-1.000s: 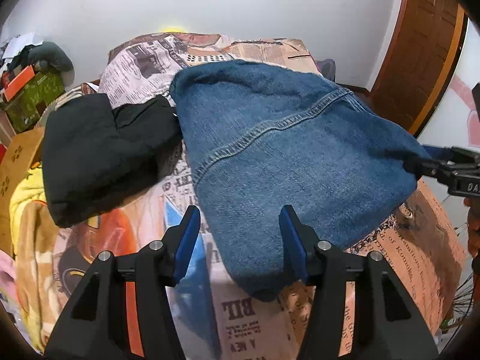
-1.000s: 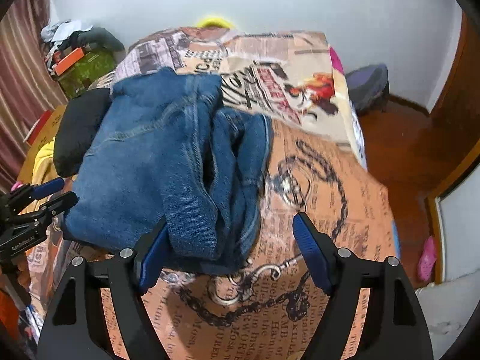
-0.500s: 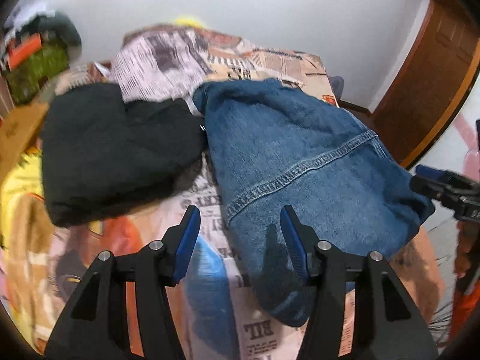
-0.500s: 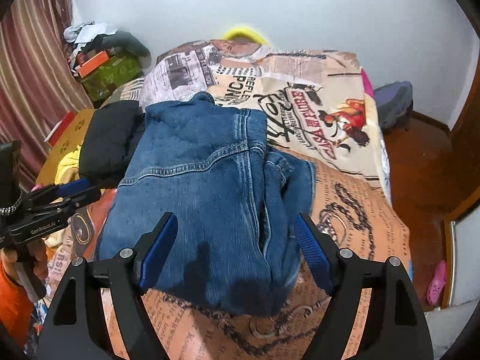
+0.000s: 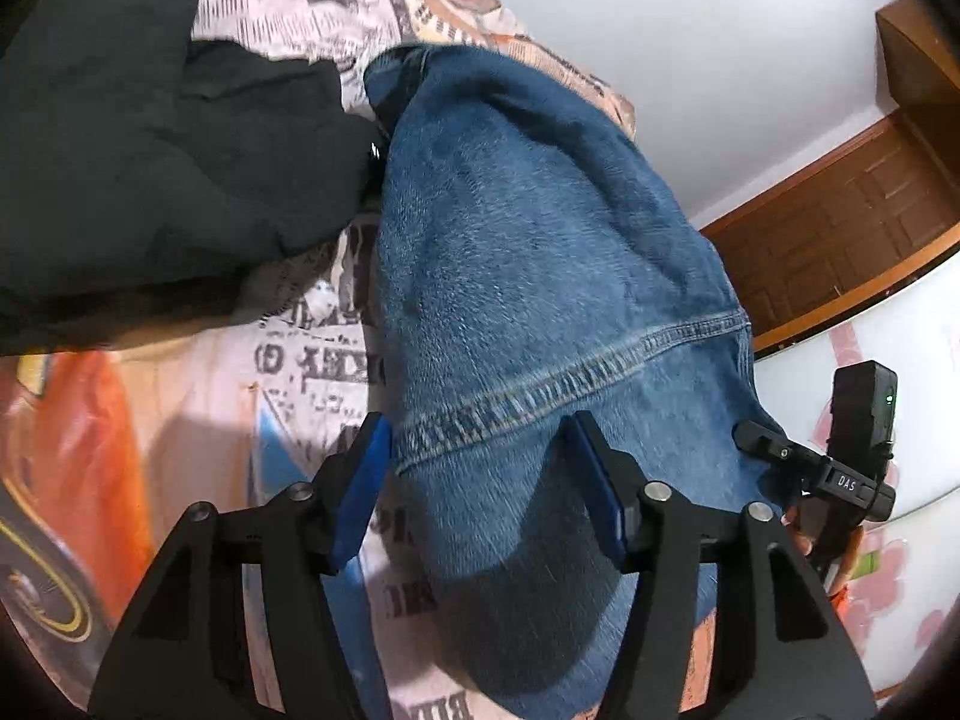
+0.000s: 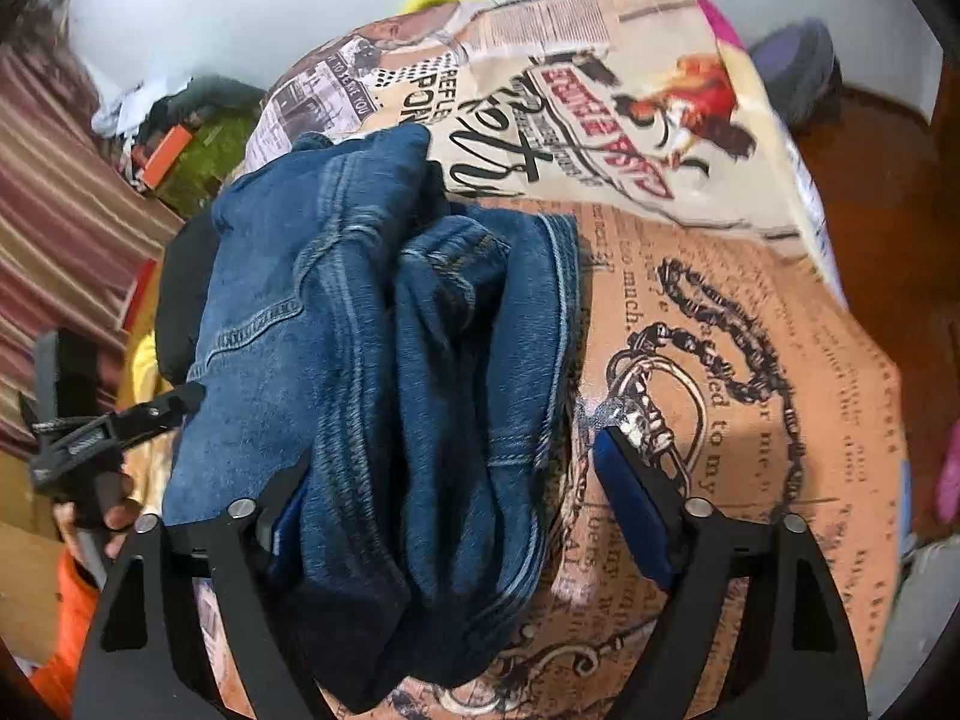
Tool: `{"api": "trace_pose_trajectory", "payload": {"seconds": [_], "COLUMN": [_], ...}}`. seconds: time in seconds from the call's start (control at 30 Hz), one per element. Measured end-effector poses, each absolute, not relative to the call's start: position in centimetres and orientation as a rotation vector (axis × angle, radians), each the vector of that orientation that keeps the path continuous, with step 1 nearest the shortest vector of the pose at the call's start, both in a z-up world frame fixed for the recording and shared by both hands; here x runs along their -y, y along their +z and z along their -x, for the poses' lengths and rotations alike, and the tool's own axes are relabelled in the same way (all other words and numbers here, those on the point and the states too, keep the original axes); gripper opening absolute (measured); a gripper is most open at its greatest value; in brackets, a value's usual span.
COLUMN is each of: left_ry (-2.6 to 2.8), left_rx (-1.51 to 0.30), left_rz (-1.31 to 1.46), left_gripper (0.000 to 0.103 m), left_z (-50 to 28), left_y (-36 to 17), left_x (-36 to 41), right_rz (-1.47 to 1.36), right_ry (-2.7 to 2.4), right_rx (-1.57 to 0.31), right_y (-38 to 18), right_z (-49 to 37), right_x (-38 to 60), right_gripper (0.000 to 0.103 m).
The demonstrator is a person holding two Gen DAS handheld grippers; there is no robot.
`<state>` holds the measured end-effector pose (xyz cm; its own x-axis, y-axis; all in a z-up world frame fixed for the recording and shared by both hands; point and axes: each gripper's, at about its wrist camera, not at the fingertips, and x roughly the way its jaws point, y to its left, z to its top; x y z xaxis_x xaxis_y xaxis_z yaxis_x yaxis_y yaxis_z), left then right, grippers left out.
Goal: Fold large clothes
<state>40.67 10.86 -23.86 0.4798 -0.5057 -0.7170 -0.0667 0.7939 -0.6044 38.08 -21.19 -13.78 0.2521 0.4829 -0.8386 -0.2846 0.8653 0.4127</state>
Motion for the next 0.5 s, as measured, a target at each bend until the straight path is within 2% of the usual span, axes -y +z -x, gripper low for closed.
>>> {"api": "trace_pose_trajectory", "payload": {"seconds": [0.07,0.3,0.5], "left_ry": [-0.300,-0.329,-0.331], "left_rx": [-1.059,-1.083,-1.091], "left_rz": [0.635,0.685,0.690], "left_gripper": [0.060,0.075,0.076], "left_z": [-41.3,-43.4,-44.1], "left_y": [-24.3,-25.7,-25.5], "left_x": [-10.7,-10.2,-9.8], "right_rz": [-0.194,-0.118,-0.152], "right_ry": [0.536,0.534,0.549], "right_rx": [-1.209,-1.194,-1.212], "right_y": [-14.0,-13.8,-14.0], "right_z": [-38.3,-40.0,-40.9], "right_x": [21.0,19.2,18.8], "right_gripper": [0.084,0.086,0.088]}}
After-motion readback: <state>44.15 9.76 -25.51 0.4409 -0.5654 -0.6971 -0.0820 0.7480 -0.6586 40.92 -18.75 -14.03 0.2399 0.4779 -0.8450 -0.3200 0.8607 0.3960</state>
